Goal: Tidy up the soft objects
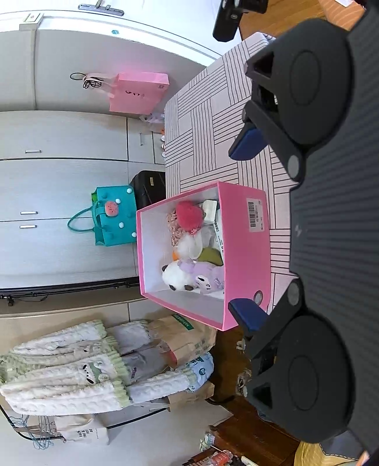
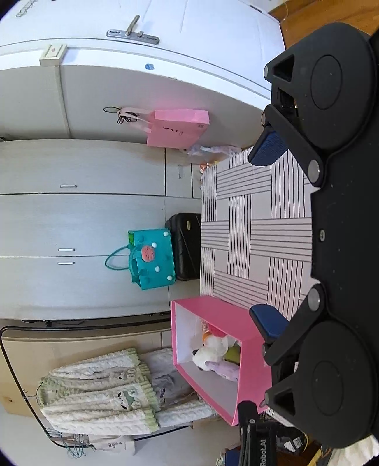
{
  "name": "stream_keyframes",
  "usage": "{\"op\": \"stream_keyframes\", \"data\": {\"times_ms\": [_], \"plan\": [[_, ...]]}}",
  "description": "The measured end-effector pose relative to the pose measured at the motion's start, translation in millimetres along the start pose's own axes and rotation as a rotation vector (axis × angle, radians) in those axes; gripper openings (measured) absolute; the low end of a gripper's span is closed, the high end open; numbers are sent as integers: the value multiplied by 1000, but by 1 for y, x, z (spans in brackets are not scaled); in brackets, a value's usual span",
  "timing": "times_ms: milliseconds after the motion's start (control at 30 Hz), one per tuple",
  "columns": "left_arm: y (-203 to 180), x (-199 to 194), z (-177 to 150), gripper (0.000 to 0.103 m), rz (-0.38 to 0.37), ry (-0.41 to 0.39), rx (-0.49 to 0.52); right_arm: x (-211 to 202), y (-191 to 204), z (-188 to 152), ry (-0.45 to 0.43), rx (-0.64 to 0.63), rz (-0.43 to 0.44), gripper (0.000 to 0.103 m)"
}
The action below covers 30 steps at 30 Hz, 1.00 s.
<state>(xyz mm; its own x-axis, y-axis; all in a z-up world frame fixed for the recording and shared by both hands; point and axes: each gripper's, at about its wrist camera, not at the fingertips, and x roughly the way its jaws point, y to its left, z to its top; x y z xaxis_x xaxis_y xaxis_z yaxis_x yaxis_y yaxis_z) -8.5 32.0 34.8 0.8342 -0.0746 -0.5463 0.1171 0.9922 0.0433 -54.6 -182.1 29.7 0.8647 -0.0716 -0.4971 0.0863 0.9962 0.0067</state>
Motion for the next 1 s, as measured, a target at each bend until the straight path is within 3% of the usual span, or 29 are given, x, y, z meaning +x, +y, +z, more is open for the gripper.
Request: {"op": "stream_keyframes", "data": {"times_ms": [633,1000], "plan": [[-8,5,-19,102,-27,-37,10,2,-10,-17,-46,2,-34,103],[-12,9,-25,102,-25,-100,15,2,3,-24,-120,-106,-114,103]]}}
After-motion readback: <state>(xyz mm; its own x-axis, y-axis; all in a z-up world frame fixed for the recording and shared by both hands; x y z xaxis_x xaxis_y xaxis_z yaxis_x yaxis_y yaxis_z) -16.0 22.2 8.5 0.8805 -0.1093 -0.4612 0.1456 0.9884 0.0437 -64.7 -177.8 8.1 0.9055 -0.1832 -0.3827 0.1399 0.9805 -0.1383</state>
